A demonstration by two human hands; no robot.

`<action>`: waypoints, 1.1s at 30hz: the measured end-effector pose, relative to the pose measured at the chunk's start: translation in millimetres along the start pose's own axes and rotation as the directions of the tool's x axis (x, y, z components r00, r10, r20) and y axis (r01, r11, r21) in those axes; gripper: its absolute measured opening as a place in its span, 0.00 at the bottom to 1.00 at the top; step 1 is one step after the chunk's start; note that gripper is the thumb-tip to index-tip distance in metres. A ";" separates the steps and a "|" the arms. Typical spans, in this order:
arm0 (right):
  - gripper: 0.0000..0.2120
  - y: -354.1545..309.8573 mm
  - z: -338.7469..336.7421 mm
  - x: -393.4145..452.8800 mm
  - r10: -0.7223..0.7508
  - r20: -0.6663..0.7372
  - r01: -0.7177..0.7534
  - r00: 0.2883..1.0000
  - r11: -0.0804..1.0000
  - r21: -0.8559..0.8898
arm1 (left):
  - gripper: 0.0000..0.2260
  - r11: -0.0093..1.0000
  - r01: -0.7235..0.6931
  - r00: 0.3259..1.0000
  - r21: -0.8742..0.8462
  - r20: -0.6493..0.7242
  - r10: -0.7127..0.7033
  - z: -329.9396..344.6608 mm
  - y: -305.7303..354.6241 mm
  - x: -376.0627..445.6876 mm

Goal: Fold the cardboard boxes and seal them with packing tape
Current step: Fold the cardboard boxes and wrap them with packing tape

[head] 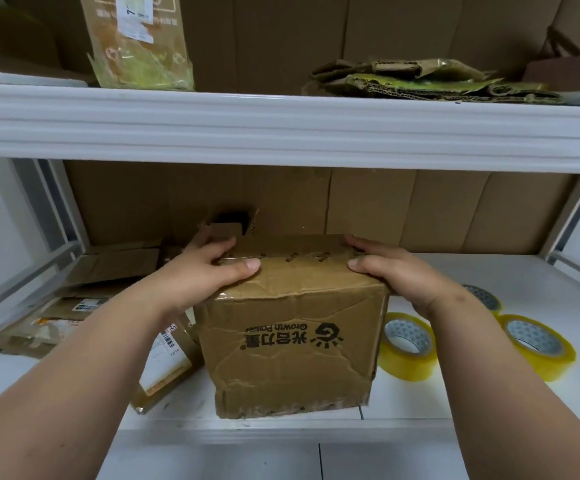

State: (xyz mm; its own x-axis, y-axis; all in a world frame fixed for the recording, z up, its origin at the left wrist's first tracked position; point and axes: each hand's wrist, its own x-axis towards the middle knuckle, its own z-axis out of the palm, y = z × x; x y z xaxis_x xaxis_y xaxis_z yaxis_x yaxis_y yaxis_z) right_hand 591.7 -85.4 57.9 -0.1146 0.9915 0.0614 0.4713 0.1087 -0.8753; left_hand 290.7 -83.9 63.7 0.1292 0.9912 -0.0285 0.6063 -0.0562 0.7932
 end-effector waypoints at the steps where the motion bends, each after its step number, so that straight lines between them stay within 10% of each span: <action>1: 0.32 -2.3 -1.1 0.0 0.002 0.011 -0.002 1.000 0.999 -0.041 | 0.42 0.979 0.004 1.000 0.202 -0.029 0.002 -2.7 4.7 -0.8; 3: 0.35 -3.3 0.9 -1.5 -0.004 0.009 0.004 1.000 0.999 -0.054 | 0.35 0.822 -0.044 0.989 0.568 -0.091 0.115 -3.0 13.1 -1.2; 6: 0.35 2.8 10.2 -8.1 -0.005 -0.008 0.006 1.000 1.000 0.023 | 0.28 0.721 -0.181 0.972 0.669 0.010 0.234 8.4 20.3 -2.3; 14: 0.19 57.2 27.7 -15.0 0.173 -0.461 -0.077 0.870 0.973 0.219 | 0.55 0.577 -0.111 0.994 0.809 0.095 0.058 15.9 36.3 -11.5; 17: 0.13 101.0 28.0 -20.0 0.255 -0.447 -0.323 0.858 0.943 -0.082 | 0.54 0.570 -0.094 0.995 0.817 0.054 0.086 22.6 38.9 -13.1; 23: 0.21 150.8 49.6 -25.3 0.315 -0.307 -0.437 0.898 0.555 -0.708 | 0.40 0.666 -0.069 0.994 0.742 -0.004 0.109 24.9 34.2 -15.8; 28: 0.19 136.7 29.4 -17.0 0.270 -0.449 -0.467 0.852 0.780 -0.416 | 0.08 0.693 -0.063 0.991 0.718 -0.037 0.129 23.8 36.1 -17.5; 33: 0.15 88.1 6.9 -29.9 0.154 -0.447 -0.135 0.881 0.988 0.074 | 0.12 0.643 -0.043 0.980 0.765 -0.094 0.178 31.0 35.4 -12.0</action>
State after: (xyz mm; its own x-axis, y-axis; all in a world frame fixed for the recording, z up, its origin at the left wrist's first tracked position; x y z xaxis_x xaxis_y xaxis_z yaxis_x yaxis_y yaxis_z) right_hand 630.6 -106.0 -24.4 0.3622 0.9224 0.1341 0.4165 -0.0314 -0.9086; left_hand 334.9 -101.5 73.3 0.1602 0.9722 0.1706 0.9843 -0.1703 0.0459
